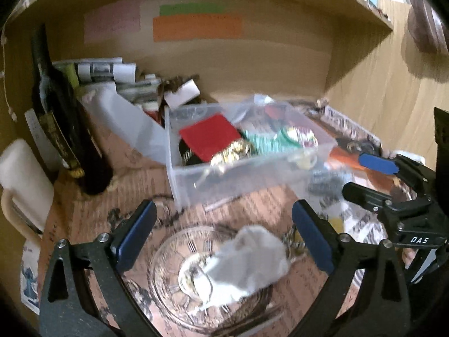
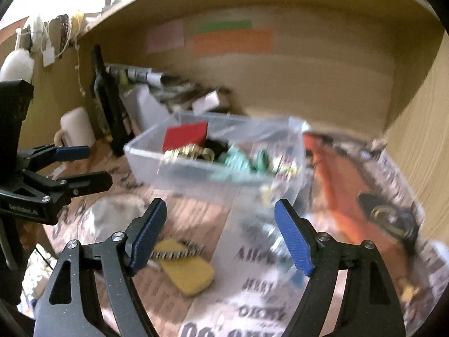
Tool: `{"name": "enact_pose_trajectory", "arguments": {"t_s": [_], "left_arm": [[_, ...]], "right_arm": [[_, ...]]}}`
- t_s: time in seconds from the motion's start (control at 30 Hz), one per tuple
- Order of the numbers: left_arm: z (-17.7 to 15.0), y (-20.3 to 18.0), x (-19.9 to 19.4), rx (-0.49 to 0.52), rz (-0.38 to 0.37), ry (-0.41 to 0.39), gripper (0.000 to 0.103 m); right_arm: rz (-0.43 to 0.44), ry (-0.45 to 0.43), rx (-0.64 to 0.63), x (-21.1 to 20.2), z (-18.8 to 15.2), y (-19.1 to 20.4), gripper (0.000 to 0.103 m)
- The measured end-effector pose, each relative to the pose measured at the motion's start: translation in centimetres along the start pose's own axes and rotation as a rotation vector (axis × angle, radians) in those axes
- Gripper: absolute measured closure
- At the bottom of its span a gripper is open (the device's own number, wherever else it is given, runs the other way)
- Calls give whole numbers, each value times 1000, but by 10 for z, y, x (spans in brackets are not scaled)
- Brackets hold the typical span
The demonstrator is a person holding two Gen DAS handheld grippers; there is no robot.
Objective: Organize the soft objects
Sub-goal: 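Grasp the white drawstring bag with the left gripper while the right grasps the yellow sponge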
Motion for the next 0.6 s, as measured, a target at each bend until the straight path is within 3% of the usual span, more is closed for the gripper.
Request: {"name": "enact_pose_trajectory", "arguments": {"t_s": [0.37, 0.43, 0.53, 0.6], "left_arm": [[-58, 7, 17, -84, -21, 155, 5], [-65, 10, 21, -113, -26, 174, 5], [-69, 13, 23, -137, -31, 174, 5], [-69, 14, 23, -152, -44, 167, 10]], "right_arm": [[93, 136, 47, 22, -37, 18, 26], [103, 154, 67, 27, -43, 17, 30], [129, 168, 98, 28, -46, 17, 44], [135, 168, 103, 27, -45, 18, 49]]}}
Point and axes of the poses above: each gripper's, at about its wrist camera, not at the fingertips, and x roughly the way its jaws point, y to its left, z to its top, the point moved 5 cm from there along x, roughly the way its jaws point, and after that the axes turned 14 degrees about -y, right-handed, at the moved point
